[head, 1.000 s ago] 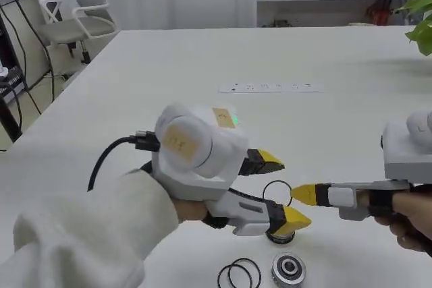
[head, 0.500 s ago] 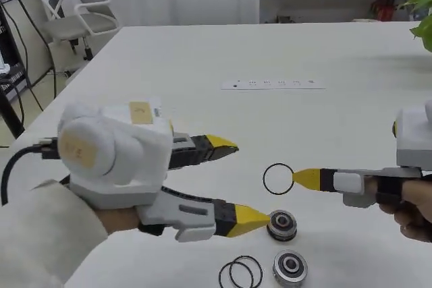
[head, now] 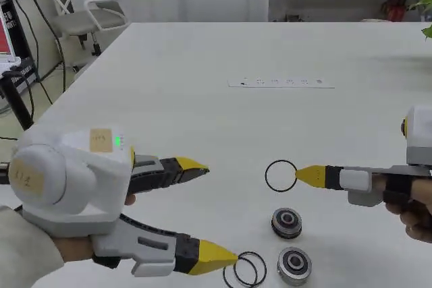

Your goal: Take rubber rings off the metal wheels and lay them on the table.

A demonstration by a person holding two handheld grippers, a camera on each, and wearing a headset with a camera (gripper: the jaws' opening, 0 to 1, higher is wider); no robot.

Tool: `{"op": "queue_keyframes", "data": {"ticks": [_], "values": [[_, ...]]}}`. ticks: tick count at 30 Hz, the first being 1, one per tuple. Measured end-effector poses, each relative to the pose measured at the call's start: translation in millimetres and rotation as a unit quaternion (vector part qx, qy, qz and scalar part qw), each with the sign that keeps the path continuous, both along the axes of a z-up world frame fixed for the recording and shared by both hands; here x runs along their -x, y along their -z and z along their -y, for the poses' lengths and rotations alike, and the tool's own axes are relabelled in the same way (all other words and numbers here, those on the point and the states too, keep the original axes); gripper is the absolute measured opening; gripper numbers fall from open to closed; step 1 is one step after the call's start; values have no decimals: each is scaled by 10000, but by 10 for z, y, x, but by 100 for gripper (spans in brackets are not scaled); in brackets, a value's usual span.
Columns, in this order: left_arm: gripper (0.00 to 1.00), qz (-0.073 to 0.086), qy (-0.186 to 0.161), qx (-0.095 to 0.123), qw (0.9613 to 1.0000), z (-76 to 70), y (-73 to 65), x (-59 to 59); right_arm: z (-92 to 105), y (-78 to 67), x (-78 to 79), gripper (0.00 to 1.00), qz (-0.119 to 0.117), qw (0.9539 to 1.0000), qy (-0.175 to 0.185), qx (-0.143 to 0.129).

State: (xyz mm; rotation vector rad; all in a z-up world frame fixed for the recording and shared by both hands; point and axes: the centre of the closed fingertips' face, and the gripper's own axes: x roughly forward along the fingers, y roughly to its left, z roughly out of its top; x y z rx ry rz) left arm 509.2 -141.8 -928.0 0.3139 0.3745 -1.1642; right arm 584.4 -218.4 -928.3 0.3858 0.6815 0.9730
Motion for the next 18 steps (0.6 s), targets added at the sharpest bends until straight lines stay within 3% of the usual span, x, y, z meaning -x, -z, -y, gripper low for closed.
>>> {"op": "queue_keyframes", "data": {"ticks": [5, 9, 18], "values": [[75, -146, 68, -187, 9997, -10, 119, 27, -130, 105, 166, 0, -216, 9990, -389, 93], [76, -224, 78, -192, 9995, -17, 143, 44, -233, 187, 287, 0, -273, 9972, -658, 219], [76, -331, 155, -407, 9985, -22, 254, 91, -374, 496, 623, 0, -466, 9867, -1366, 747]]}}
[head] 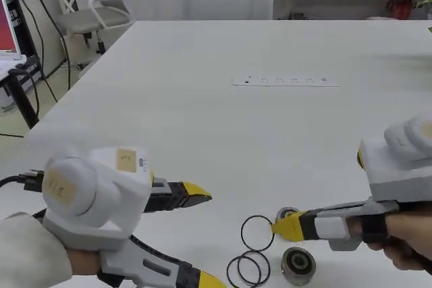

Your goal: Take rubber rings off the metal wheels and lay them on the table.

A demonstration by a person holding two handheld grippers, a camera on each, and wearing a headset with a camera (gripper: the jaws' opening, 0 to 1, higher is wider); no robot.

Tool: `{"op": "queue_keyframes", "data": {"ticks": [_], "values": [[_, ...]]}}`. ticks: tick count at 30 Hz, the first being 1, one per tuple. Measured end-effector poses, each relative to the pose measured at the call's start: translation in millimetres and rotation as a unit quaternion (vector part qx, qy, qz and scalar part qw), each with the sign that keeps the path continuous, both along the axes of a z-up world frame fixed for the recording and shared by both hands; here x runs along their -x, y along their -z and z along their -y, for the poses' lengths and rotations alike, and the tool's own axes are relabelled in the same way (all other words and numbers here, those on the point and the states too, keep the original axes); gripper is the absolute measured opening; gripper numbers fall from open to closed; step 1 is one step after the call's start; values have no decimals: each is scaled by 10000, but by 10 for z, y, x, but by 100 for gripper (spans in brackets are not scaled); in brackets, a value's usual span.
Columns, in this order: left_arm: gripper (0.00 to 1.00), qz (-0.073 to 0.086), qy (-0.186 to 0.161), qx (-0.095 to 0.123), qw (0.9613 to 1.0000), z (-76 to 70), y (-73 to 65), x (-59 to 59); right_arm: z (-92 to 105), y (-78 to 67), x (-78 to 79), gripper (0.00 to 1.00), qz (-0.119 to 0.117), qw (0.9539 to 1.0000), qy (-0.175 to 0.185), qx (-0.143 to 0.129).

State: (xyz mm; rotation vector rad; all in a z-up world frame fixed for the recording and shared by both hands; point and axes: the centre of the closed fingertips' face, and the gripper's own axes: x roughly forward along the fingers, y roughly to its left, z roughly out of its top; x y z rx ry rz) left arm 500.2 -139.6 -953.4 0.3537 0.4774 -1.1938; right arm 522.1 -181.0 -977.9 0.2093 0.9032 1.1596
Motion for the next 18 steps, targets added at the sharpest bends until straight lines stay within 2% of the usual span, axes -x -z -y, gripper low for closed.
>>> {"op": "queue_keyframes", "data": {"ticks": [4, 5, 7, 11, 14, 18], "values": [[76, -9, 15, 32, 10000, 9, -5, 6, 2, 81, 55, 0, -19, 9998, -153, 117], [76, -11, 19, 30, 10000, 11, -3, 8, 5, 101, 64, 0, 14, 9997, -195, 174], [75, -32, 35, 8, 10000, 14, 11, 16, 34, 161, 67, 0, 234, 9984, -311, 418], [75, -72, 95, -81, 9999, 17, 50, 43, 39, 176, 59, 0, 254, 9980, -371, 454], [75, -75, 101, -75, 9999, 18, 50, 44, 60, 215, 60, 0, 394, 9961, -487, 625], [75, -97, 94, -96, 9999, 12, 62, 45, 64, 223, 54, 0, 455, 9955, -509, 654]]}}
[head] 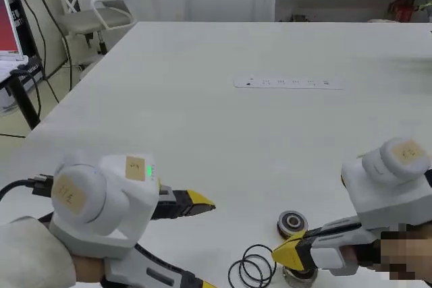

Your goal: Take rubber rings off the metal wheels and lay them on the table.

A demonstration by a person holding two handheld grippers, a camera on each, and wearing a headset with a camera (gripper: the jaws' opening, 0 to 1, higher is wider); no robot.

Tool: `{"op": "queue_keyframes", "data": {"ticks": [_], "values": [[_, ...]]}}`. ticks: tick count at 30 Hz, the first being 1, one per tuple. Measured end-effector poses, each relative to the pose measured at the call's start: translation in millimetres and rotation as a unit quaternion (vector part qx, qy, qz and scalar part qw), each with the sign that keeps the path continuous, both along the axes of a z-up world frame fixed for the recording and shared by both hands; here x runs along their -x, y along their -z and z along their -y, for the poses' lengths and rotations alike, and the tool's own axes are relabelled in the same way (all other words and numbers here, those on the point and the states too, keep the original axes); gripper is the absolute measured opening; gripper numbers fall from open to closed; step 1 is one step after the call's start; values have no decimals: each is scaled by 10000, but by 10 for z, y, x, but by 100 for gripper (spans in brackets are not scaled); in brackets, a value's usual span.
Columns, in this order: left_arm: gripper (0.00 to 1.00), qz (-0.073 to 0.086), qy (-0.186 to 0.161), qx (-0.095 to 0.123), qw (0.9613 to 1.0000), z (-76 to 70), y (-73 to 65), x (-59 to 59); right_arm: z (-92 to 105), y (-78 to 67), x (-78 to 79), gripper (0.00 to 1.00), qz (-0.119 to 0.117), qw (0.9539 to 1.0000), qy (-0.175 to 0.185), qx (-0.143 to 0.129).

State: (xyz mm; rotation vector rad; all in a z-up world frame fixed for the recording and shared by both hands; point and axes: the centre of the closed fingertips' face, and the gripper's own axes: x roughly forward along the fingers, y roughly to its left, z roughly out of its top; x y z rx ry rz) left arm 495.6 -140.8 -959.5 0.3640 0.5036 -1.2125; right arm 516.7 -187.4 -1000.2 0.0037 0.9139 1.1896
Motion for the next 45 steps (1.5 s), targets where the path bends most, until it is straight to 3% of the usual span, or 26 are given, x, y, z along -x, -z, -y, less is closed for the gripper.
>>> {"op": "queue_keyframes", "data": {"ticks": [7, 15, 20, 26, 29, 31, 32, 36, 40, 45], "values": [[74, -66, 28, -38, 10000, -1, 24, 20, 35, 33, -74, 0, 275, 9996, 9, 108], [74, -114, 58, -72, 9999, 6, 41, 39, 80, 42, -145, 3, 411, 9989, 107, 176], [74, -42, 49, -20, 10000, 19, 5, 21, 129, -21, -256, 4, 485, 9982, 337, 92], [74, 178, -73, 415, 9990, 85, -226, -80, 217, -163, -451, 4, 660, 9949, 760, -98], [74, 303, -119, 790, 9963, 155, -425, -131, 284, -209, -540, 4, 738, 9925, 967, -133], [74, 394, -173, 1205, 9918, 213, -655, -157, 313, -242, -576, 4, 778, 9911, 1072, -160], [75, 431, -174, 1265, 9909, 221, -711, -163, 331, -266, -596, 4, 785, 9901, 1150, -183], [76, 676, -150, 1257, 9896, 240, -887, -197, 396, -335, -672, 4, 839, 9868, 1359, -264], [76, 767, -164, 1268, 9888, 256, -1004, -254, 461, -379, -731, 4, 814, 9840, 1549, -341], [74, 1040, 41, 997, 9896, 351, -1123, -312, 536, -397, -788, 4, 848, 9812, 1697, -359]]}}
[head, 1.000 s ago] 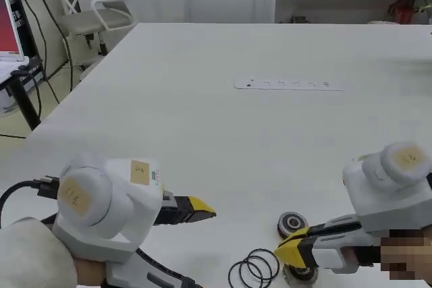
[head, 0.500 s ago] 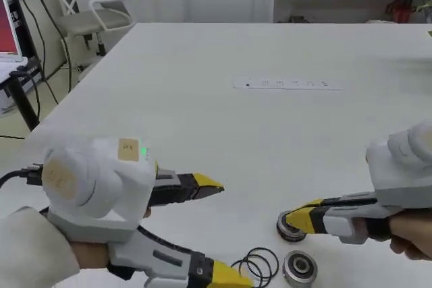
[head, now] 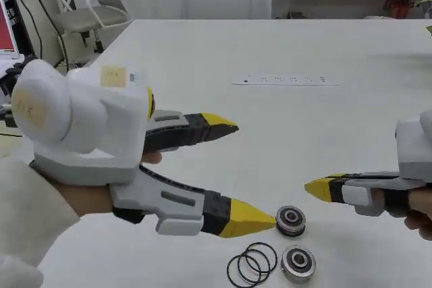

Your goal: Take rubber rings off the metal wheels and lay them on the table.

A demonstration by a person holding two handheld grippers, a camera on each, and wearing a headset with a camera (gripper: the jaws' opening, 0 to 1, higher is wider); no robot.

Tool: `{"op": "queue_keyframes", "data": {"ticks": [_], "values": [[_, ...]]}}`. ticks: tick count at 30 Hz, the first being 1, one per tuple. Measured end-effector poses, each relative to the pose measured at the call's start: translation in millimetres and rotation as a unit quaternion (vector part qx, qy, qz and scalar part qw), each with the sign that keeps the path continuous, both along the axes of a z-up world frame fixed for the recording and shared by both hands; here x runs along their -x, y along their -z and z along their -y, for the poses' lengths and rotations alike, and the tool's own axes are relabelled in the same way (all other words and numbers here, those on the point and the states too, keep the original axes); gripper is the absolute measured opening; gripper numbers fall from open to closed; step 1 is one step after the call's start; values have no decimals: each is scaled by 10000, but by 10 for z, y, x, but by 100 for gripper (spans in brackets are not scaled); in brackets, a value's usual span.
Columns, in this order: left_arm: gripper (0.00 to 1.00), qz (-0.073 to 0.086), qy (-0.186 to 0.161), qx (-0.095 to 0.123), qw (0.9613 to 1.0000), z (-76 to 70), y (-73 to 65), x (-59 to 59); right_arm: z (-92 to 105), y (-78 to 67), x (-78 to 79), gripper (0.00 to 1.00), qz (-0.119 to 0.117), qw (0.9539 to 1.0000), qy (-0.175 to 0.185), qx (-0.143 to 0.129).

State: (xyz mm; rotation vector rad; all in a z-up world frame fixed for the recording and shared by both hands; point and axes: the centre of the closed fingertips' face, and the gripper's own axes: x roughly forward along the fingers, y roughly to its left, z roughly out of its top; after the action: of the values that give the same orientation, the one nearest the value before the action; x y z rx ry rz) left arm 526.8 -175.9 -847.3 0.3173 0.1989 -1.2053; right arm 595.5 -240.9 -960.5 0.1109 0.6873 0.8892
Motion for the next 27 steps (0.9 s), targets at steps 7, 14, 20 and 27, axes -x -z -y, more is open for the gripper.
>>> {"op": "queue_keyframes", "data": {"ticks": [7, 14, 20, 27], "values": [[66, 589, -80, -193, 9980, 156, -212, -278, 40, 1, -26, 3, 55, 10000, 51, 25], [62, 658, -237, 158, 9974, 324, -304, -580, 78, 2, -59, 1, 194, 9997, 69, 102], [57, 382, -96, 314, 9987, 506, 37, -699, 103, 49, -59, 1, 220, 9996, 30, 198], [52, -246, -273, 183, 9992, 464, 615, -704, 144, 139, -48, 1, 179, 9992, -21, 358]]}}
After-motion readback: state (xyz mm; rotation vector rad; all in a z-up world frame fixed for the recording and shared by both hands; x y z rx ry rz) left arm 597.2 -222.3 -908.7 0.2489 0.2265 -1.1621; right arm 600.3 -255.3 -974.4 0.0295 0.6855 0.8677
